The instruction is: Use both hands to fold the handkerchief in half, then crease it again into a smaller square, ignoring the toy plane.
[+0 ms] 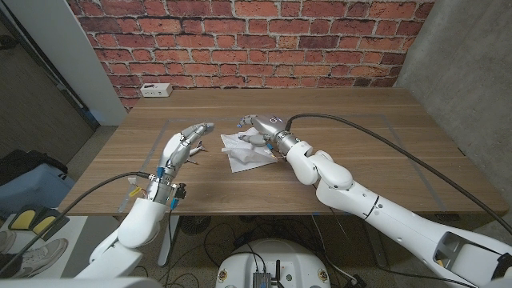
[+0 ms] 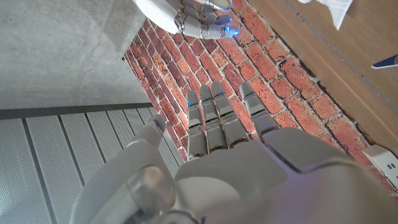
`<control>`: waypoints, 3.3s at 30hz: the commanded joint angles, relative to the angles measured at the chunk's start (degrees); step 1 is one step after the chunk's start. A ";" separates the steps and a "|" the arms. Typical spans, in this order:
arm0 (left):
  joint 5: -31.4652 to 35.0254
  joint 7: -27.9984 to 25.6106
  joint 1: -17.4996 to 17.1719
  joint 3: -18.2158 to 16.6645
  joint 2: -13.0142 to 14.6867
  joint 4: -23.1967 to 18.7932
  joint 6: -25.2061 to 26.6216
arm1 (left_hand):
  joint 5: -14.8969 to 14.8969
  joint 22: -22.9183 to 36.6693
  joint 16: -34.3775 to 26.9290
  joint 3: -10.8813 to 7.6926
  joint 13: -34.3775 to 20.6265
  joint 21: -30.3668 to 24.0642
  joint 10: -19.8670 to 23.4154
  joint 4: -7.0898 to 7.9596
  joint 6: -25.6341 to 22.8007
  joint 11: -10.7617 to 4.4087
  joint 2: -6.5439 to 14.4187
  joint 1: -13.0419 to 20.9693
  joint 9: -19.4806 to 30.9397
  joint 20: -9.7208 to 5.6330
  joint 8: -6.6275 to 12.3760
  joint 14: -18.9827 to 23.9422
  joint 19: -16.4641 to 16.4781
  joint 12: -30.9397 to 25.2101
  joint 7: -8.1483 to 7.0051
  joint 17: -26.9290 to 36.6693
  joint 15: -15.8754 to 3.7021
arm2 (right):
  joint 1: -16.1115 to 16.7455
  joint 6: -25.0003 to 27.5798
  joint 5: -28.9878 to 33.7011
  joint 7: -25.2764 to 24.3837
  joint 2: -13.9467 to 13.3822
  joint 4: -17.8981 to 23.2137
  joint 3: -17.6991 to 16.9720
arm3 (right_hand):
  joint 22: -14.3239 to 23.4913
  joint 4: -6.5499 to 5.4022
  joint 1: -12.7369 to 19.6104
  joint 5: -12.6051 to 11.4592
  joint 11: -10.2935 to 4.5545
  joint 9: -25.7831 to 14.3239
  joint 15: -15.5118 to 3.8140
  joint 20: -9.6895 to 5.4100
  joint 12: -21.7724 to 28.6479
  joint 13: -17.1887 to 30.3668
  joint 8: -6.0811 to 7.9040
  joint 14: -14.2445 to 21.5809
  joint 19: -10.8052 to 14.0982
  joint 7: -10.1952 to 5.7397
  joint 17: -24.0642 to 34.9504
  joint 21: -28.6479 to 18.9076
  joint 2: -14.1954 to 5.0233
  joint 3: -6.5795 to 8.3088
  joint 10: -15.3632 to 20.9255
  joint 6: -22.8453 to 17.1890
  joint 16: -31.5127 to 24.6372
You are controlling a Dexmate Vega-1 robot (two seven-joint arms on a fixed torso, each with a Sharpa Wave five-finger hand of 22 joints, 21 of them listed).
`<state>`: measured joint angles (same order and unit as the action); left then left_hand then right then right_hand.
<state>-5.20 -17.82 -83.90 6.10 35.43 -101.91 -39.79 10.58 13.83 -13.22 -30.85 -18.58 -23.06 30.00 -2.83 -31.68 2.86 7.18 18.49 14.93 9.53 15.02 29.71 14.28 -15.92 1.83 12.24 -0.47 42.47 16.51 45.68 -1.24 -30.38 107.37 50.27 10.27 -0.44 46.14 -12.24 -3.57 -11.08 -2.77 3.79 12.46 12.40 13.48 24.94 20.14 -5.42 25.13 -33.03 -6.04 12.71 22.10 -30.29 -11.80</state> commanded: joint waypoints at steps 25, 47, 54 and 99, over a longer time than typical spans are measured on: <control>5.12 -1.56 1.21 -4.23 -11.54 3.23 -10.27 | 0.51 -0.41 1.80 -0.69 0.57 1.43 -5.05 -0.94 4.17 -0.70 -0.70 -1.61 -2.08 1.58 -3.17 -6.10 -4.23 2.48 -2.58 0.02 0.82 | -5.46 1.53 -3.18 6.98 3.10 -3.49 5.26 | 0.15 0.99 -1.13 0.47 1.17 -0.20 -2.68 0.84 -0.76 0.22 -0.86 -2.49 -1.64 0.26 0.41 1.11 0.43 -0.62 -0.98 -0.07 -0.06; 5.32 0.48 -0.02 -5.89 -13.32 2.30 -9.98 | 0.49 -0.51 1.40 -0.68 0.64 1.44 -4.96 -1.07 4.13 -0.66 -0.84 -2.26 -2.53 1.64 -3.29 -5.99 -4.40 2.44 -2.33 0.13 0.87 | -7.99 1.10 -1.64 7.13 4.94 -7.15 8.47 | 0.16 2.26 -0.22 0.36 1.29 -0.25 -2.99 0.85 -0.44 0.29 -0.96 -2.37 -1.34 0.59 0.23 1.31 0.27 -0.36 -0.28 -0.61 -0.63; 5.20 0.90 -0.14 -6.09 -13.55 2.28 -10.06 | 0.47 -0.53 1.34 -0.67 0.66 1.44 -4.92 -1.10 4.09 -0.60 -0.89 -2.44 -2.62 1.68 -3.30 -6.02 -4.42 2.43 -2.21 0.16 1.02 | -8.82 1.30 -0.41 7.17 5.58 -8.52 9.56 | 0.16 2.90 0.37 0.31 1.17 -0.26 -3.10 0.77 -0.31 0.31 -0.94 -2.23 -0.97 0.60 0.11 1.28 0.27 -0.19 0.07 -0.95 -0.81; 3.06 2.47 0.74 -5.53 -12.34 2.59 -7.93 | 0.34 -0.66 1.03 -0.56 0.77 1.45 -4.90 -1.10 4.32 -0.45 -1.09 -3.91 -3.15 1.91 -3.50 -6.26 -4.73 2.40 -2.20 0.31 1.29 | -9.84 -5.52 3.63 -11.45 7.98 -18.98 11.86 | 0.31 9.24 12.45 0.98 -1.90 -1.00 -8.72 -3.35 3.13 0.34 6.66 8.67 4.91 2.72 0.30 0.12 -4.63 7.38 15.65 -25.14 -7.43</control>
<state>-1.44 -15.72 -83.50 0.04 22.47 -99.46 -48.28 10.80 13.04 -11.71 -31.34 -17.83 -21.73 25.02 -3.79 -27.51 2.16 6.21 15.09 11.71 11.46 11.64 23.44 9.89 -13.49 -0.31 12.40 0.62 31.80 15.36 49.83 -3.89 -22.27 90.28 62.92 10.26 8.65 57.56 -11.37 -5.39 -11.86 -2.98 0.52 15.09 12.58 19.53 32.60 24.28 -2.68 25.11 -32.42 -10.80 19.51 36.53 -54.38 -18.55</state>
